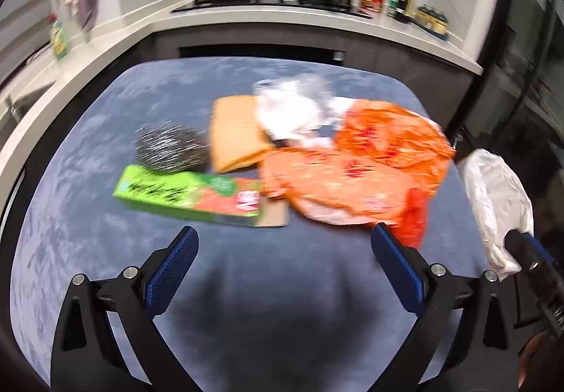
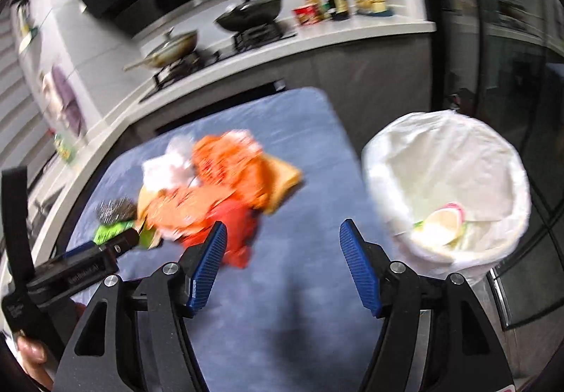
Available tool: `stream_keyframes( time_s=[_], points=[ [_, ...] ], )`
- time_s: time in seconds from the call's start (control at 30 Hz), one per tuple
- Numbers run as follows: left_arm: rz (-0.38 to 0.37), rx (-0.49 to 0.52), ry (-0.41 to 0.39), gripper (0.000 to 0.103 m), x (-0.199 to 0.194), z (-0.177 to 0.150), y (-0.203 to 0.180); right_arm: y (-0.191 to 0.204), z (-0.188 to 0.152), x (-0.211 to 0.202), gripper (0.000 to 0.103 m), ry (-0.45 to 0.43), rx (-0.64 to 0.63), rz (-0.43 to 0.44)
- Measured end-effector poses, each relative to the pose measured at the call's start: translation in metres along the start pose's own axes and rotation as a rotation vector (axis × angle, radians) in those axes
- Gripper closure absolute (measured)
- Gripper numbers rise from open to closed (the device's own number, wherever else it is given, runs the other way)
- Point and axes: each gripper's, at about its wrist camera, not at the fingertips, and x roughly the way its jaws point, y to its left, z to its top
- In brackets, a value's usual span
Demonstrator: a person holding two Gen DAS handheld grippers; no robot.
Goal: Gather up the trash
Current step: 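Grasp the steel scrubber with the left gripper while the right gripper grasps the red bag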
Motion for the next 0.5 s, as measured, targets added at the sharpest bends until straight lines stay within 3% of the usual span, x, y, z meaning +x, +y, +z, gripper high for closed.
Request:
stream_keyframes(
  time_s=[0.23,0.5],
  points=[
    [0.047,-0.077,-0.002,0.009,-0.001,-0.001,0.055,0.053,-0.016,0.033,0.039,0.072,-0.082,0.032],
    [0.066,-0.121,0.004,0.009,0.005,-0.002,0.088,0.06,-0.009,0.068,0.039,0.086,-0.052,-0.001]
  ],
)
